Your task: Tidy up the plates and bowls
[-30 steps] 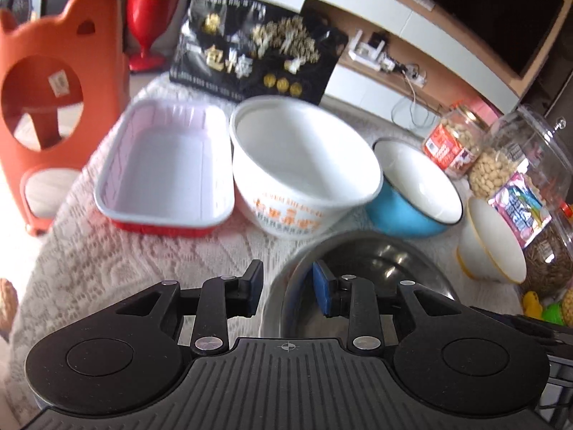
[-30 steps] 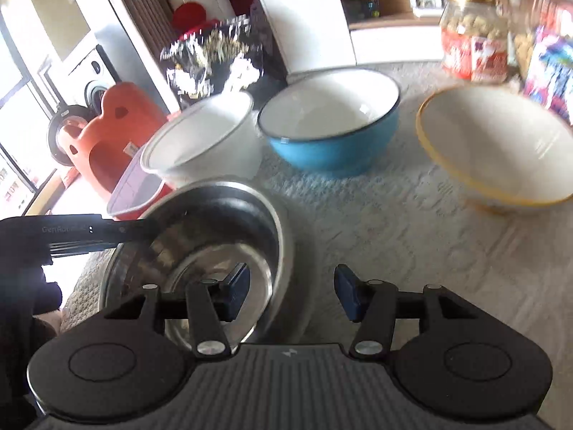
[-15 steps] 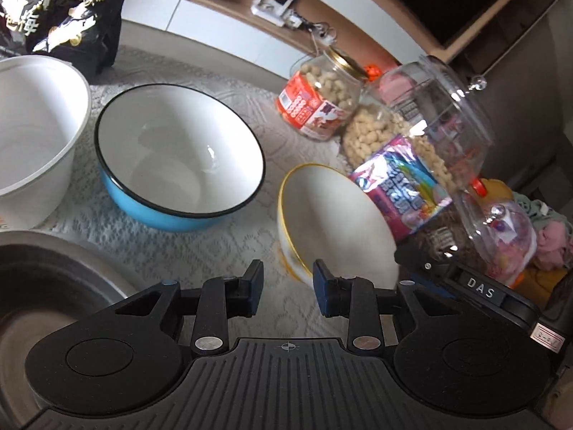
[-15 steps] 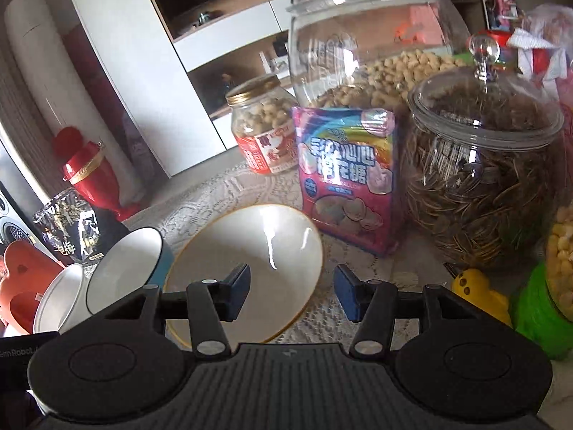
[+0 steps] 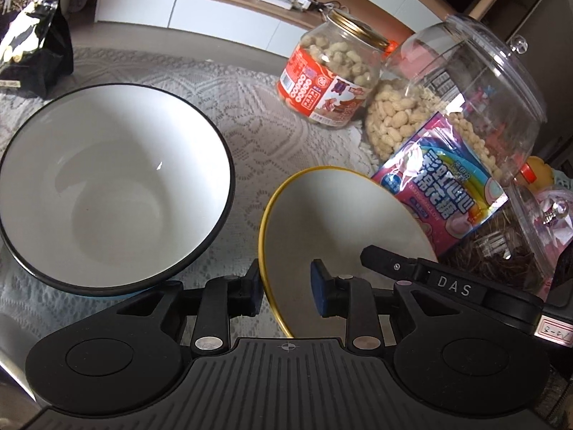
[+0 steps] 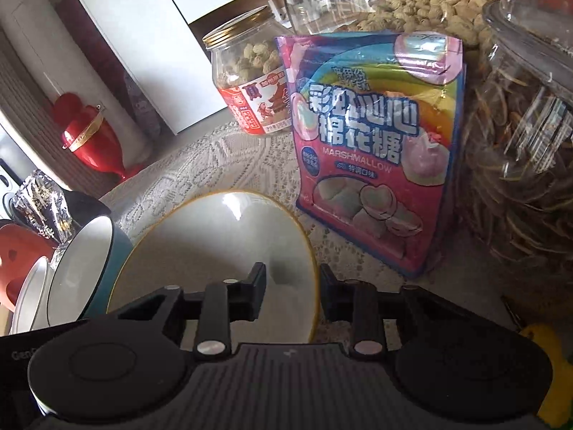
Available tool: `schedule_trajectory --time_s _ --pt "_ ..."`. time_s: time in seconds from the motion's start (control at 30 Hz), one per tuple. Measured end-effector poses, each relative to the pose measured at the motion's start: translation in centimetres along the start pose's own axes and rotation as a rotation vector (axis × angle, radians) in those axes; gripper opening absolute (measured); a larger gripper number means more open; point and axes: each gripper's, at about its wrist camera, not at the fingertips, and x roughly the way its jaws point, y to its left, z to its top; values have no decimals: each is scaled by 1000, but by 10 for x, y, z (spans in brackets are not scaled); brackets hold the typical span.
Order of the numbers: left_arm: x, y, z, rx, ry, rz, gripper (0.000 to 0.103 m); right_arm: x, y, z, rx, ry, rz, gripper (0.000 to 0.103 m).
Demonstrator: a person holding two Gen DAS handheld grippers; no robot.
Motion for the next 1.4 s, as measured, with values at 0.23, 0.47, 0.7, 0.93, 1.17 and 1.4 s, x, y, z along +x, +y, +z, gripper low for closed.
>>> schedule_trajectory --time_s 0.23,0.47,0.7,0.93,1.17,1.4 --pt "-25 11 -23 1 75 -22 27 -26 18 -25 -56 17 -9 28" --pt "-59 14 -52 83 124 -35 27 -60 32 -71 -132 69 -13 28" --pt "-71 18 -58 148 141 -91 27 -71 33 -88 -174 86 -54 28" --pt "-128 51 -13 180 -73 -64 27 -102 52 -65 -284 -104 -148 47" --pt "-109 97 60 98 -163 126 27 -86 88 -28 -180 -96 -34 47" --pt "-65 115 117 161 -31 218 27 -12 120 17 -23 132 121 47"
